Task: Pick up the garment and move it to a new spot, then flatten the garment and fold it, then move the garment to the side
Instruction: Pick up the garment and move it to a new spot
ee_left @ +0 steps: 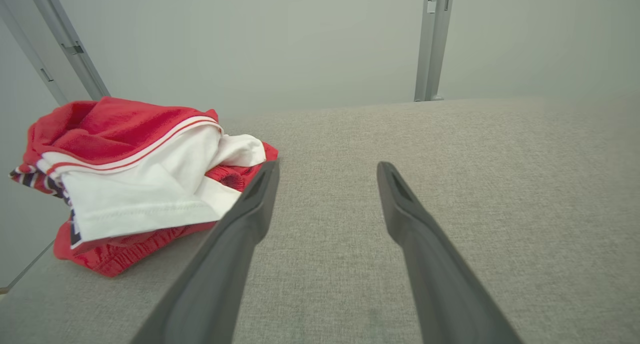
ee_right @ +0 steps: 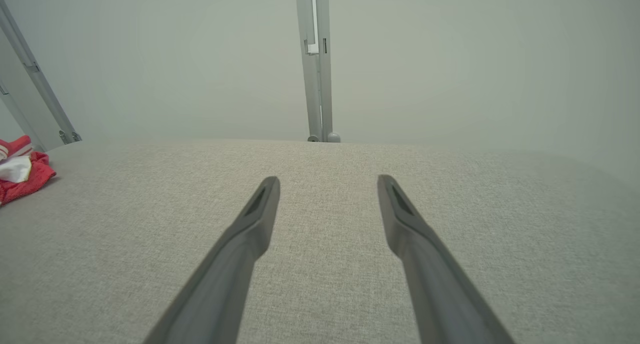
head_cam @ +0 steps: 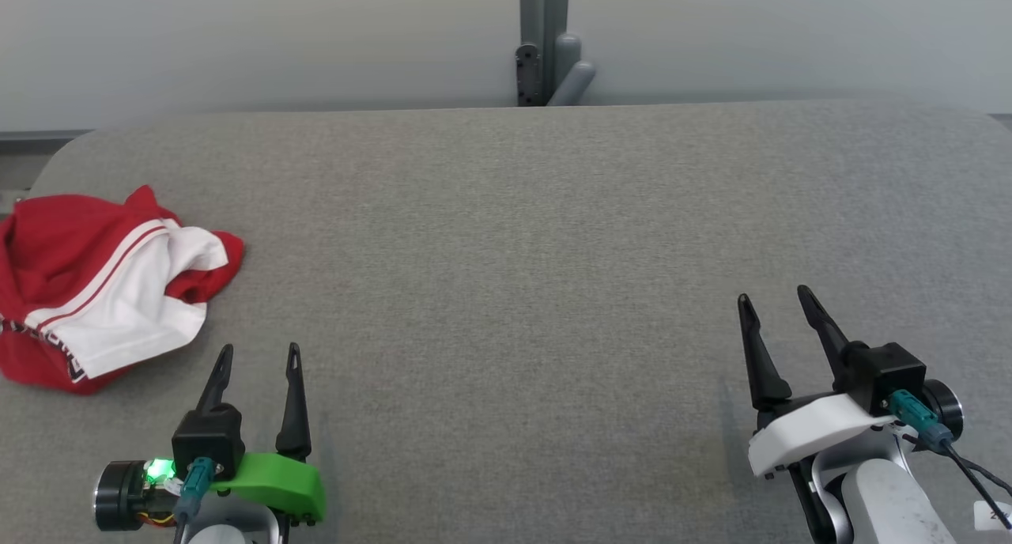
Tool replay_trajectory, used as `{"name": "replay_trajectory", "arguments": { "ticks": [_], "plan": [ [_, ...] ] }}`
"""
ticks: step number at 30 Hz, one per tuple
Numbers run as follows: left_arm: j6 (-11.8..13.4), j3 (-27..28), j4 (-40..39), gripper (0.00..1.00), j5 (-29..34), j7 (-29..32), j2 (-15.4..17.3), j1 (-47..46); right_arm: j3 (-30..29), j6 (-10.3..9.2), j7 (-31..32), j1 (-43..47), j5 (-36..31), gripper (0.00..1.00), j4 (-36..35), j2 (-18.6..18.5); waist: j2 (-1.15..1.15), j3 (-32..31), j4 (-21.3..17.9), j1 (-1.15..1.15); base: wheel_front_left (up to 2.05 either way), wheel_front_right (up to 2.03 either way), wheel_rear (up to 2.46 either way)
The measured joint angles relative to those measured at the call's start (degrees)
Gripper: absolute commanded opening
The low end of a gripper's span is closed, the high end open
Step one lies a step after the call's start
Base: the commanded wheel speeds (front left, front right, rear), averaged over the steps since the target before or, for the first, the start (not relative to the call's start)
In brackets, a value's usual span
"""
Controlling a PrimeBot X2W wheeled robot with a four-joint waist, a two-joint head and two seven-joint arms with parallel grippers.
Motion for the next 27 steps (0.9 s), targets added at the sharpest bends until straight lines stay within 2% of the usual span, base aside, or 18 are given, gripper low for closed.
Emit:
{"name": "replay_trajectory", "arguments": {
  "ticks": [6, 12, 21, 27],
  "plan": [
    [0.3, 0.7, 0.4, 1.0, 1.2, -0.4, 0.1, 0.1, 1.3, 0.01, -0.4, 0.2, -1.3, 1.0, -0.1, -0.2, 0.0, 0.3, 5.1, 0.0, 0.0, 0.0, 0.0],
    [0.1, 1.3, 0.8, 1.0, 0.5, -0.5, -0.3, 0.4, 3.1, 0.01, -0.4, 0.0, -1.1, 1.0, 0.3, -0.3, 0.0, 0.7, 12.0, 0.0, 0.0, 0.0, 0.0],
    [-1.1, 4.5, 1.3, 1.0, -1.8, -0.5, -0.7, 2.1, 5.5, 0.02, -0.5, -1.5, -0.7, 1.0, 1.3, -0.1, 0.0, 1.4, 22.4, 0.0, 0.0, 0.0, 0.0],
    [-2.4, 6.3, 1.6, 1.0, -3.6, -0.5, -0.8, 2.4, 6.4, 0.02, -0.5, -1.5, -0.5, 1.0, 1.7, -0.1, 0.0, 2.0, 26.5, 0.0, 0.0, 0.0, 0.0]
  ]
}}
